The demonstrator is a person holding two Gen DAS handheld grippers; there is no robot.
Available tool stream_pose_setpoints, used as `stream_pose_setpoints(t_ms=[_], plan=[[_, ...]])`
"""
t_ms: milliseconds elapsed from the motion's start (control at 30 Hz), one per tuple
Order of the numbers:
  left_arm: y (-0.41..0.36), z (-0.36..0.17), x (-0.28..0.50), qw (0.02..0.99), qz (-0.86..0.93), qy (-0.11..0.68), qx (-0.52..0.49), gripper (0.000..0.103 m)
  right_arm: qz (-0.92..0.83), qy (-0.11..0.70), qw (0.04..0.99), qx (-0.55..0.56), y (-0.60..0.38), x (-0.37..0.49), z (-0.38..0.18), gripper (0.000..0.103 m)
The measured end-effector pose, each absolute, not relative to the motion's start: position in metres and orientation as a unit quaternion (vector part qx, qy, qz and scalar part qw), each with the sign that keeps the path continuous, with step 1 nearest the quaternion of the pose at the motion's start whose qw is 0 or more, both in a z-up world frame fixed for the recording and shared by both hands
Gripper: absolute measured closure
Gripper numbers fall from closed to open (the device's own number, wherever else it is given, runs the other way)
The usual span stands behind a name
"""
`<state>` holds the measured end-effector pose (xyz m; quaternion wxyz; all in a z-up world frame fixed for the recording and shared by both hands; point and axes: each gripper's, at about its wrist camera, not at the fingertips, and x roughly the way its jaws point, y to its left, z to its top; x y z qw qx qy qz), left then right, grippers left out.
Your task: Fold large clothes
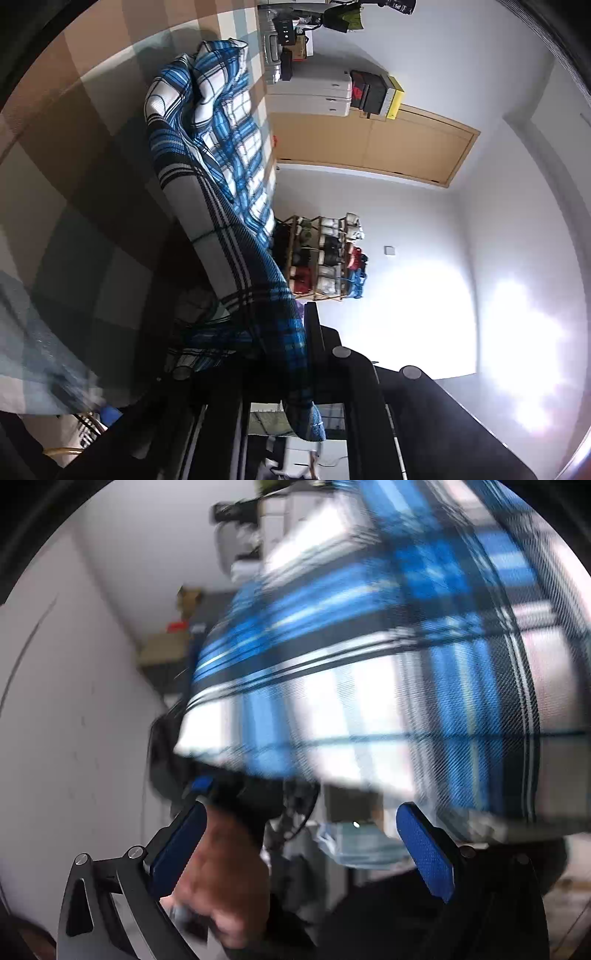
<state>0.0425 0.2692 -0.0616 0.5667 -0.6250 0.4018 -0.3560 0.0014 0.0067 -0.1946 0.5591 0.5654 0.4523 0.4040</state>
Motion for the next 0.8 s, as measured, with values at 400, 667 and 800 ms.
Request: stream_pose_setpoints(t_ms=[400,667,800], plan=[[0.274,-0.068,0.048,0.554,-0.371,0.404,-0.626,0.100,0.247,0.311,0.610,0.685,-0.089,-0.027,-0.213,0.000],[0.267,-0.053,0.054,0.565,-0.374,0.408,-0.612,0.100,0.196,0.290,0.593,0.725,-0.144,-0.041,-0.242,0.000],[0.268,-0.048,0.054,0.573,-0.369,0.408,-0.608,0.100,0.165,0.289,0.629,0.703,-0.162,-0.045,-0.233,0.000]])
